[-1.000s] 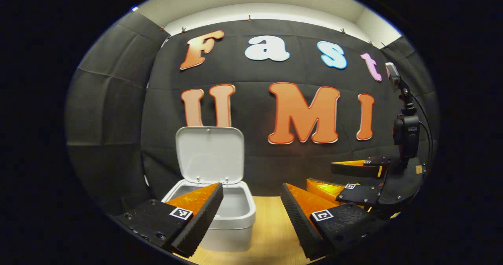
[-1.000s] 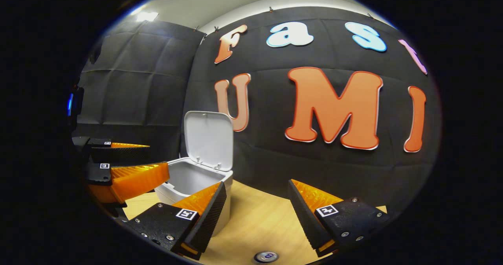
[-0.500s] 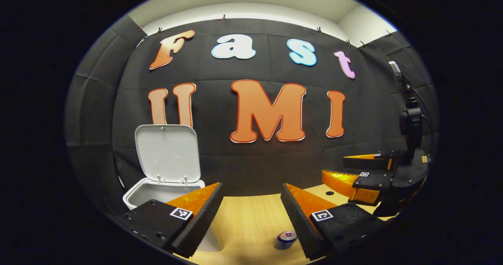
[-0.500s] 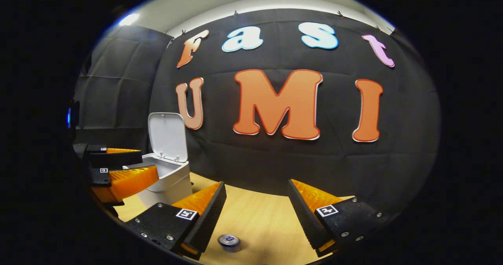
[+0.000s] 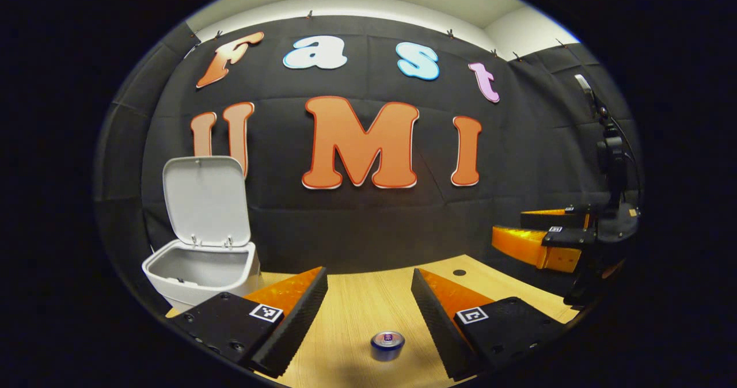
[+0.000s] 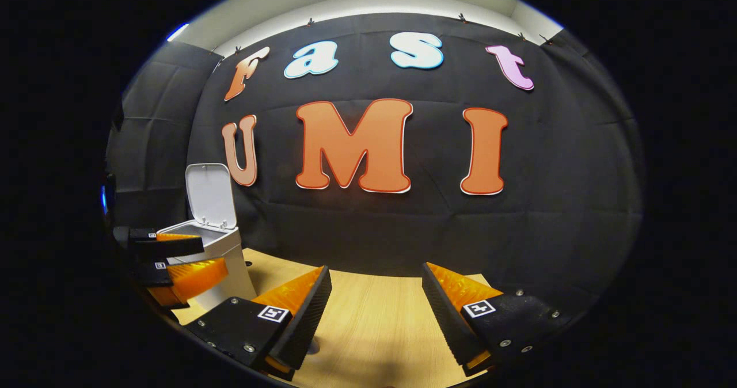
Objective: Press the lid of the desktop garbage bin to open it, pick up the crumpled paper on the desktop and throw it into the bin, then pick up the pop can on the desktop and drop it into the bin, and finally close the garbage bin lid.
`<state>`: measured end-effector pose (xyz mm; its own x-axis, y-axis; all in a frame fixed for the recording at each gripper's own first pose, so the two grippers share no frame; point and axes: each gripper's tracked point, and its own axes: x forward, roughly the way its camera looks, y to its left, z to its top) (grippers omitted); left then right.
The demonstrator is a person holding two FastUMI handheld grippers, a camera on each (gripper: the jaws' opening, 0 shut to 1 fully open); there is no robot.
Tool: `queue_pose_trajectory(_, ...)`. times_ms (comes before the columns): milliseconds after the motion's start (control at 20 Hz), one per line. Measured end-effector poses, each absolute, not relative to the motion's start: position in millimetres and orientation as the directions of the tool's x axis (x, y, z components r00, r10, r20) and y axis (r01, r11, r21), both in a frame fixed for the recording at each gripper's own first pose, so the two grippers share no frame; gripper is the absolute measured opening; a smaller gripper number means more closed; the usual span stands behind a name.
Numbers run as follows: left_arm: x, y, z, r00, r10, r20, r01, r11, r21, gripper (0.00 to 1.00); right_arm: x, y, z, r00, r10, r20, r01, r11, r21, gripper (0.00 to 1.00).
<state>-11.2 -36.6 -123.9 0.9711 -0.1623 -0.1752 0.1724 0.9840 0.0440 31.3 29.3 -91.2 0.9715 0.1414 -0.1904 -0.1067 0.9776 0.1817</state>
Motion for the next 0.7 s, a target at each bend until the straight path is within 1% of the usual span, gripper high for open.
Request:
queue_pose_trajectory(200,-6.3,-51.8,-178.1,0.949,-0.179,-0.26,0.196,0.98,0.04,0.94,21.2,13.7,-104.0,0.967,0.112,-0.227,-0.072,0.981,0.18,0.94)
queue_pose_trajectory(350,-4.1,-60.2,-230.3,0.922,-0.174,-0.346,0.204,0.978,0.051,0.94,13.4,-0.1,-112.0,0.964,0.09,-0.251,-0.046,0.983,0.179,0.94)
queue_pose_trajectory(450,-4.4,-62.3,-269.6,0.887,-0.164,-0.431,0.211,0.976,0.061,0.94,9.0,-7.5,-117.4,0.96,0.077,-0.269,-0.03,0.984,0.173,0.94)
queue_pose_trajectory(600,-5.5,-66.0,-314.3,0.856,-0.158,-0.492,0.206,0.978,0.043,0.95,4.1,-20.7,-122.2,0.956,0.05,-0.289,-0.002,0.987,0.162,0.94)
queue_pose_trajectory(700,-4.2,-62.8,-339.8,0.835,-0.131,-0.535,0.192,0.98,0.06,0.95,1.1,-29.1,-126.4,0.952,0.034,-0.304,0.013,0.989,0.15,0.94)
